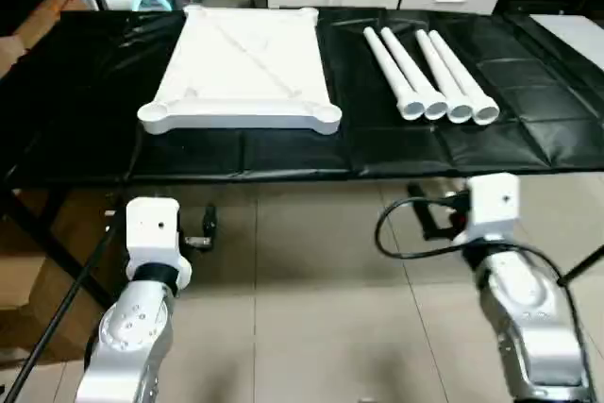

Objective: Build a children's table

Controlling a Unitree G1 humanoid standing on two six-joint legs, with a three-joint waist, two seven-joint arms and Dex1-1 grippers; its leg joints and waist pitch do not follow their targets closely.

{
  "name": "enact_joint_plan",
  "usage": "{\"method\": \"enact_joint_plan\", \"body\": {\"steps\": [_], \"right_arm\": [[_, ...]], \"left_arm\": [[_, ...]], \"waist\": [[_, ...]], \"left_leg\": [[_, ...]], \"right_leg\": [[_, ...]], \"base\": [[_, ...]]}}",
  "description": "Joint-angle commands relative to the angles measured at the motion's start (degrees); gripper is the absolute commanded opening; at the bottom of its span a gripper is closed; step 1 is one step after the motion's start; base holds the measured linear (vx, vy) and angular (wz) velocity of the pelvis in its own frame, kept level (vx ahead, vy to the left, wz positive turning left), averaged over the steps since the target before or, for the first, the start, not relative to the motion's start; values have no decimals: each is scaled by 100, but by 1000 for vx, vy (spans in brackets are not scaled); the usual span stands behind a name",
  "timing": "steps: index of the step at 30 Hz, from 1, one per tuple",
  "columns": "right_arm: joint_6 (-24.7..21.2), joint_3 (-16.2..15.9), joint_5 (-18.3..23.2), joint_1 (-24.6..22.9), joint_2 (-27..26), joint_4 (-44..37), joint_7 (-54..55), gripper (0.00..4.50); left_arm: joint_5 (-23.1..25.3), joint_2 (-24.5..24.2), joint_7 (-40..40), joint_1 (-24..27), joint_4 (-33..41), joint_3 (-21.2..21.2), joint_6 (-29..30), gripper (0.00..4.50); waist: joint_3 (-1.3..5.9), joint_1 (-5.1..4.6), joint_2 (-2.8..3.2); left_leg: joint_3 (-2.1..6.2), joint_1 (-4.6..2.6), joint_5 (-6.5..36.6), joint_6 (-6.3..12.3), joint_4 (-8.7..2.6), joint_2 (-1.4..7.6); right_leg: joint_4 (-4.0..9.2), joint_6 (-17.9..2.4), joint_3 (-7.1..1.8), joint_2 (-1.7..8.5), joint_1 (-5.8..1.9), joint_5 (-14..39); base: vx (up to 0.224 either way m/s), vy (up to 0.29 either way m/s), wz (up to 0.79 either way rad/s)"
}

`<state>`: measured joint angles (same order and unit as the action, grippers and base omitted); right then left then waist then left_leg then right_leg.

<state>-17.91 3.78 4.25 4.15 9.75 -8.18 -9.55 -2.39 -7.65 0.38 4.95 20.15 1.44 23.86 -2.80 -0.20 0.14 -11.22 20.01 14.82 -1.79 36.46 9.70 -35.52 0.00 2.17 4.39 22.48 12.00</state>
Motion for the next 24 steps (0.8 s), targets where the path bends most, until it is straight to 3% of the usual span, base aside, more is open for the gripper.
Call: {"method": "enact_joint_plan", "body": {"steps": [1, 6, 9, 10, 11, 14, 15, 16, 21, 23, 24], "right_arm": [[-59, 28, 46, 5, 32, 60, -30, 450], [-101, 64, 28, 66, -2, 75, 66, 450], [106, 87, -173, 136, 0, 111, 298, 450], [319, 123, -260, 194, -16, 145, 425, 450], [370, 132, -420, 283, 17, 147, 570, 450], [221, 120, -259, 403, 54, 176, 350, 450], [165, 96, -191, 432, 79, 178, 231, 450], [94, 71, -163, 443, 94, 156, 170, 450], [99, 26, -63, 454, 81, 160, 110, 450], [-64, 22, -7, 470, 58, 184, 88, 450], [-121, 14, -13, 477, 57, 183, 87, 450]], "left_arm": [[-131, 52, -42, -35, 159, 29, 35, 448], [-84, 152, 99, -134, 203, 79, 166, 448], [69, 166, 260, -212, 170, 144, 29, 448], [271, 205, 492, -261, 148, 174, -138, 448], [220, 112, 316, -300, 184, 124, -151, 448], [-1, 34, 30, -296, 274, 98, -61, 448], [68, 9, 71, -297, 303, 86, -61, 448], [86, -3, 70, -296, 332, 78, -33, 448], [119, -1, -24, -273, 375, -51, -121, 448], [146, 14, -30, -244, 399, -99, -169, 448], [156, 15, -18, -235, 409, -104, -148, 448]], "waist": [[298, 6, 7], [296, 19, -2], [289, 18, -10], [288, 17, -49], [289, 11, -49], [289, 5, -54], [286, 3, -44], [291, -9, -89], [316, 15, -79], [283, 9, -87], [274, 2, -78]], "left_leg": [[167, -7, 188, 264, -478, 320], [164, 1, 244, 216, -479, 314], [168, 6, 335, 172, -488, 306], [168, 14, 398, 164, -487, 307], [169, 15, 380, 148, -484, 305], [171, 9, 451, 141, -491, 287], [173, 8, 434, 135, -492, 298], [167, 18, 405, 153, -482, 300], [164, 24, 44, 285, -456, 297], [155, -94, 1073, 136, -542, 313], [160, -106, 1294, 83, -558, 310]], "right_leg": [[346, -1348, -251, 305, -244, -7], [356, -1298, -256, 306, -245, 46], [375, -1229, -255, 303, -241, 228], [386, -1173, -259, 308, -245, 358], [397, -1116, -257, 307, -237, 413], [384, -1050, -253, 294, -226, 544], [384, -1032, -254, 295, -213, 519], [381, -1038, -254, 290, -222, 429], [329, -1154, -257, 299, -232, -21], [403, -1127, -213, 278, -252, 1019], [428, -1092, -212, 279, -250, 1275]], "base": [[0, 0, 0], [0, 0, 0], [0, 0, 0], [0, 0, 0], [0, 0, 0], [0, 0, 0], [0, 0, 0], [0, 0, 0], [0, 0, 0], [0, 0, 0], [0, 0, 0]]}}
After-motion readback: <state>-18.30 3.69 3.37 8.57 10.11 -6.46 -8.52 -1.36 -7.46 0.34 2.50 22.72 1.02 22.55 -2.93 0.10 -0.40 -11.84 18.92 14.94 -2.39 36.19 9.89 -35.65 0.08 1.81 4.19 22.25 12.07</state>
